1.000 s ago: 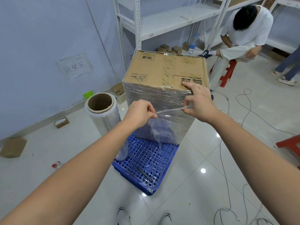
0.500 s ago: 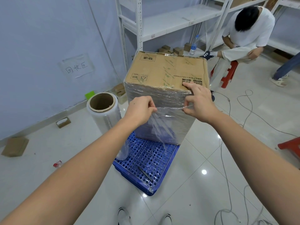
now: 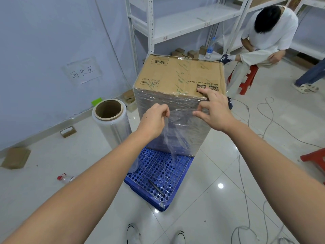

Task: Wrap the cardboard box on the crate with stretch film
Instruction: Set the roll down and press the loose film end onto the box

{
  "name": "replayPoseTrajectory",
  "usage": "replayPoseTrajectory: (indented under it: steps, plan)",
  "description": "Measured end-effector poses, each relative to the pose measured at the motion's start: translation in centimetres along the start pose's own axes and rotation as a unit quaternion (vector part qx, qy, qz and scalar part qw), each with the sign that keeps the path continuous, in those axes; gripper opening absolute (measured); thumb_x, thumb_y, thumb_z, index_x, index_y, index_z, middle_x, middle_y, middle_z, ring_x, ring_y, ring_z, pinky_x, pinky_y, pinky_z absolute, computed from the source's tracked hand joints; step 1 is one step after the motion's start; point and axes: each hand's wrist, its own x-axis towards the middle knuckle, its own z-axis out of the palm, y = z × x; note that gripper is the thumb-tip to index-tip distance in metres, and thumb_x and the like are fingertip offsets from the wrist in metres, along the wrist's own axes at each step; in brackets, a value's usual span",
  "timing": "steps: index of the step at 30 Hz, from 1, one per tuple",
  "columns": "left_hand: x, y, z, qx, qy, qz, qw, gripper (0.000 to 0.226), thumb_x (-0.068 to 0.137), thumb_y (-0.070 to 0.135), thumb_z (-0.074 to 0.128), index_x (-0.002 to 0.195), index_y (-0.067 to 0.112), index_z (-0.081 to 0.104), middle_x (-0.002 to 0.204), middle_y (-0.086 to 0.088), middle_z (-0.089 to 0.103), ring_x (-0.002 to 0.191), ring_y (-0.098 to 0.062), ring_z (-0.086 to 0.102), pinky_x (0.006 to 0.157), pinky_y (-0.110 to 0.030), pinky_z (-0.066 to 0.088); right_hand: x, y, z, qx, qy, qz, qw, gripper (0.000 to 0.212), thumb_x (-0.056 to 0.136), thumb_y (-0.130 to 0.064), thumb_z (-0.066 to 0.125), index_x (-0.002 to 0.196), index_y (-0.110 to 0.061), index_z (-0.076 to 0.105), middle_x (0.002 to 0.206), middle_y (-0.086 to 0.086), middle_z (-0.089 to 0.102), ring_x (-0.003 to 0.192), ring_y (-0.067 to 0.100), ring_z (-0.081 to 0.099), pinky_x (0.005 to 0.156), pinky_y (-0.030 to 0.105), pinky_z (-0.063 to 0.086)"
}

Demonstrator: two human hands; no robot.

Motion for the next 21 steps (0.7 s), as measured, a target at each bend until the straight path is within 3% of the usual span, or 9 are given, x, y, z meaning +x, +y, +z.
replayPoseTrajectory:
  steps: [3, 6, 9, 11, 15, 21]
  plan:
    - [0.1, 0.0, 0.3, 0.000, -0.017, -0.009, 1.000, 0.026, 0.101, 0.006, 0.041, 0.095, 0.022, 0.062, 0.102, 0.004, 0.049, 0.095, -0.022, 0.054, 0.087, -0.043, 0.049, 0.0, 0.0, 0.0, 0.001, 0.000, 0.001, 1.000, 0.025, 0.087, -0.050, 0.067, 0.076, -0.028, 0.069, 0.152, -0.005, 0.040, 0.142, 0.024, 0.028, 0.112, 0.050, 0.021]
    - [-0.1, 0.2, 1.0, -0.006, -0.027, -0.021, 0.999, 0.007, 0.101, 0.024, 0.049, 0.097, 0.021, 0.054, 0.105, 0.005, 0.046, 0.095, -0.019, 0.054, 0.085, -0.039, 0.048, -0.1, -0.1, -0.1, 0.001, -0.001, 0.003, 1.000, 0.024, 0.087, -0.050, 0.067, 0.077, -0.028, 0.069, 0.152, -0.005, 0.039, 0.141, 0.024, 0.028, 0.111, 0.049, 0.021]
    - [-0.2, 0.4, 1.8, 0.036, -0.022, -0.017, 0.999, 0.041, 0.086, 0.048, 0.077, 0.097, 0.023, 0.046, 0.101, 0.006, 0.041, 0.087, -0.014, 0.047, 0.069, -0.028, 0.039, -0.2, -0.1, -0.1, 0.001, -0.001, 0.002, 1.000, 0.023, 0.087, -0.049, 0.068, 0.077, -0.029, 0.069, 0.152, -0.005, 0.039, 0.140, 0.024, 0.028, 0.110, 0.049, 0.021]
    - [-0.2, 0.2, 2.2, 0.083, -0.006, 0.000, 0.997, 0.048, 0.081, 0.040, 0.085, 0.095, 0.022, 0.043, 0.101, 0.004, 0.042, 0.088, -0.018, 0.046, 0.070, -0.030, 0.038, -0.2, -0.1, -0.1, 0.003, -0.002, 0.002, 1.000, 0.023, 0.087, -0.050, 0.068, 0.077, -0.029, 0.069, 0.152, -0.005, 0.039, 0.140, 0.023, 0.028, 0.110, 0.048, 0.021]
    - [-0.2, -0.1, 2.1, 0.109, 0.045, 0.049, 0.992, 0.015, 0.096, 0.021, 0.062, 0.091, 0.019, 0.048, 0.098, 0.000, 0.047, 0.090, -0.024, 0.051, 0.079, -0.038, 0.046, -0.1, -0.1, -0.1, 0.004, -0.001, 0.003, 1.000, 0.023, 0.086, -0.051, 0.068, 0.076, -0.030, 0.068, 0.152, -0.005, 0.039, 0.140, 0.022, 0.028, 0.111, 0.048, 0.019]
    - [0.2, -0.5, 1.0, 0.032, 0.060, 0.049, 0.996, 0.018, 0.104, 0.032, 0.056, 0.093, 0.020, 0.051, 0.098, 0.004, 0.050, 0.091, -0.017, 0.049, 0.078, -0.031, 0.040, -0.1, -0.1, -0.2, 0.006, -0.006, 0.004, 1.000, 0.033, 0.072, -0.060, 0.076, 0.087, -0.031, 0.069, 0.153, -0.005, 0.037, 0.141, 0.022, 0.026, 0.112, 0.047, 0.017]
